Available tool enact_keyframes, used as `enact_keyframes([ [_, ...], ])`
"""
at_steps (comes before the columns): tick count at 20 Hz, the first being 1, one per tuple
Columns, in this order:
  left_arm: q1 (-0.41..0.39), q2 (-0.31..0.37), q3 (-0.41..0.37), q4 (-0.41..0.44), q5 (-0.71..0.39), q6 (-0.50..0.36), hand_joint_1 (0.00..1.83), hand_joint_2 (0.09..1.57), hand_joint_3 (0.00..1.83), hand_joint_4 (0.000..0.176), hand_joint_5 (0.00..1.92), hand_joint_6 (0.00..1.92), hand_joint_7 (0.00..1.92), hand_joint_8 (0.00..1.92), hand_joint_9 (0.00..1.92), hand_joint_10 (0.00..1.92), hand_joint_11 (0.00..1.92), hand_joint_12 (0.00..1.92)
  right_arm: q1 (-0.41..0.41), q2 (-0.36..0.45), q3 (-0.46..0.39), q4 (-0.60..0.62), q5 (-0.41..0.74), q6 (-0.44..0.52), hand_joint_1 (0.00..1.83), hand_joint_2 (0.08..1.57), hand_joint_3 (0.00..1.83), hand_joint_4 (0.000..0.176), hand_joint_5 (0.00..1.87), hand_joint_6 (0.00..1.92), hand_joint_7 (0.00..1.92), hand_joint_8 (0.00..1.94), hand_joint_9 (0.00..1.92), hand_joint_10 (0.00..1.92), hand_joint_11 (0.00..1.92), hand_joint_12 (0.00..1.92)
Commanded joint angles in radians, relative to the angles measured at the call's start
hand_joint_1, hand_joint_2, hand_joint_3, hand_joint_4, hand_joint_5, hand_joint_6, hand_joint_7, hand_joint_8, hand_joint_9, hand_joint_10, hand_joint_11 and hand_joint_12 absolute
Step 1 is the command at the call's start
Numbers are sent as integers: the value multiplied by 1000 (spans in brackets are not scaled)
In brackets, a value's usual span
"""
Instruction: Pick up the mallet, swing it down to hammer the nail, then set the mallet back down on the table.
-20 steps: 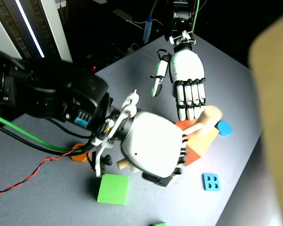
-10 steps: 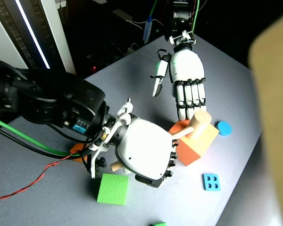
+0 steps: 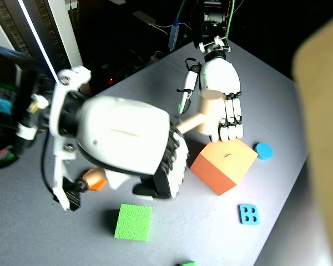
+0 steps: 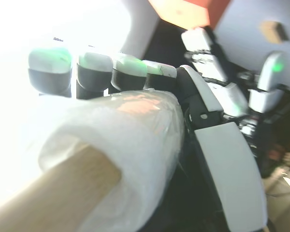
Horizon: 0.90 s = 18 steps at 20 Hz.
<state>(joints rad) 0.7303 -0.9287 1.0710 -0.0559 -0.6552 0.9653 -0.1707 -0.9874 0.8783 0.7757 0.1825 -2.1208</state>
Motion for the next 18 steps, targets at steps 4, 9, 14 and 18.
enact_keyframes([
  [4,-18,38,-15,-3,-79,-12,0,1316,0,0,1,0,0,0,0,0,0,0,5,9,-22,-78,-26,14,528,1465,0,0,904,1921,1025,1941,1056,1921,1125,1921],
  [9,-56,57,-27,-3,-63,-14,0,1316,0,0,36,13,19,8,0,0,0,0,3,-4,-41,-87,-128,-4,518,1482,3,0,892,1921,1032,1941,1063,1921,1134,1921],
  [14,-116,60,-25,41,-23,-31,0,1312,0,0,23,5,7,1,0,0,0,0,-32,-52,-39,-87,-171,-61,530,1477,0,0,888,1921,1030,1941,1068,1921,1141,1921],
  [18,-145,67,-29,55,-20,-40,0,1313,0,0,16,1,12,1,0,0,15,8,-65,-123,-8,-86,-118,-105,512,1472,0,0,880,1921,1012,1941,1035,1921,1121,1921],
])
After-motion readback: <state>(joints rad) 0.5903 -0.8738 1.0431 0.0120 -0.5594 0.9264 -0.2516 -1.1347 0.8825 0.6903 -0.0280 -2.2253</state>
